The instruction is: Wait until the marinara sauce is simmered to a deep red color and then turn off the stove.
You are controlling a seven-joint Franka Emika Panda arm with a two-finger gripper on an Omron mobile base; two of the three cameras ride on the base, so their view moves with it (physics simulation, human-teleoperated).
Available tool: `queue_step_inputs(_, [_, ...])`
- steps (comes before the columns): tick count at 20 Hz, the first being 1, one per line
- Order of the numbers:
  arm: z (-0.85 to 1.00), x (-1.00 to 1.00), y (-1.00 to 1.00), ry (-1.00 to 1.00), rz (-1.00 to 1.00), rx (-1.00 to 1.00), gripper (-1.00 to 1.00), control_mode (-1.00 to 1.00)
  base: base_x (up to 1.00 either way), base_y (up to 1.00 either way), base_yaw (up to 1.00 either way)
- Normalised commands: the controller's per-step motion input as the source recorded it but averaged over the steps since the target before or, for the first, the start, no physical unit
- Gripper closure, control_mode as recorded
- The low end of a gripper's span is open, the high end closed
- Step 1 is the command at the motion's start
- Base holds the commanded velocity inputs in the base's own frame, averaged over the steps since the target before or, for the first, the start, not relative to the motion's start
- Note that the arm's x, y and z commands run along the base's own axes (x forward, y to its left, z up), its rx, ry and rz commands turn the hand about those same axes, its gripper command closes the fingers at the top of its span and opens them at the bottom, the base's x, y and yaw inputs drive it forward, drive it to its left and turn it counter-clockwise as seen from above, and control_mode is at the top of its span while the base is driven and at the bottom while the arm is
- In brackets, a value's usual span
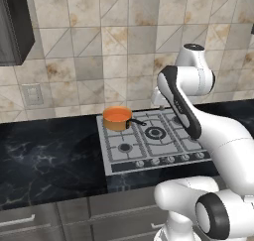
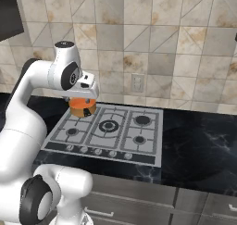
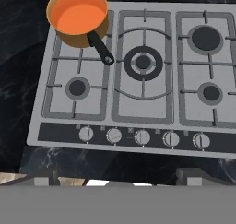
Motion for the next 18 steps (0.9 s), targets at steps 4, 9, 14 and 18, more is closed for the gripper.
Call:
queue_step_inputs(4, [0.0,0.0,0.0,0.0,0.0,0.0,-1.0,-1.0,0.0,0.0,0.0])
queue_step_inputs(9, [0.0,0.0,0.0,0.0,0.0,0.0,-1.0,-1.0,0.0,0.0,0.0])
queue_step_inputs(14, [0.0,0.0,0.0,0.0,0.0,0.0,-1.0,-1.0,0.0,0.0,0.0])
queue_step_inputs(18, [0.0,0.0,0.0,0.0,0.0,0.0,-1.0,-1.0,0.0,0.0,0.0])
